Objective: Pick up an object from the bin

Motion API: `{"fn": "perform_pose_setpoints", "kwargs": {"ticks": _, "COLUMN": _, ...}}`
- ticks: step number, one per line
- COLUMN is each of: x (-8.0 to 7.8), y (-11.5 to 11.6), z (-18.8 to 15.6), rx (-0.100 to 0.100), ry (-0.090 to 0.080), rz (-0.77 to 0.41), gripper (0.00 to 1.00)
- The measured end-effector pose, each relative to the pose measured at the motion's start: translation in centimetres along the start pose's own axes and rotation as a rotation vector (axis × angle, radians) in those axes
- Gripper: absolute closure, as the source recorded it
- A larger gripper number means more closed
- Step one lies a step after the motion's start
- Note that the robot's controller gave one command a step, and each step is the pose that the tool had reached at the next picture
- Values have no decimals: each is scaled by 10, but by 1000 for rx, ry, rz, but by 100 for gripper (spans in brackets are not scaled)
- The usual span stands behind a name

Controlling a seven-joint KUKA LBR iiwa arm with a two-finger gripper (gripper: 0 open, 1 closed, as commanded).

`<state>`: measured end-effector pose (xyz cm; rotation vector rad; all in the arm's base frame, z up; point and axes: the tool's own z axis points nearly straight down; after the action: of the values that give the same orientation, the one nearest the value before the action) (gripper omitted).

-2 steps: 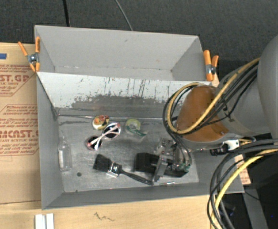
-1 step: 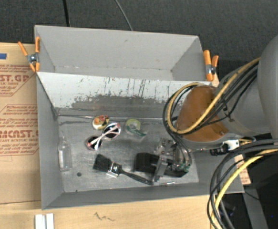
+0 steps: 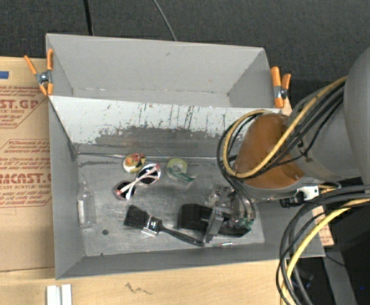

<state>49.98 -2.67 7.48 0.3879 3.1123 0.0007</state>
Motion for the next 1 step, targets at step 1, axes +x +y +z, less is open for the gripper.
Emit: {"fn": "perform_pose_setpoints", "kwargs": {"ticks": 1, "x": 2, "y": 0, "z": -7, "rx": 2, "ry": 10, "rz": -1, "gripper": 100}}
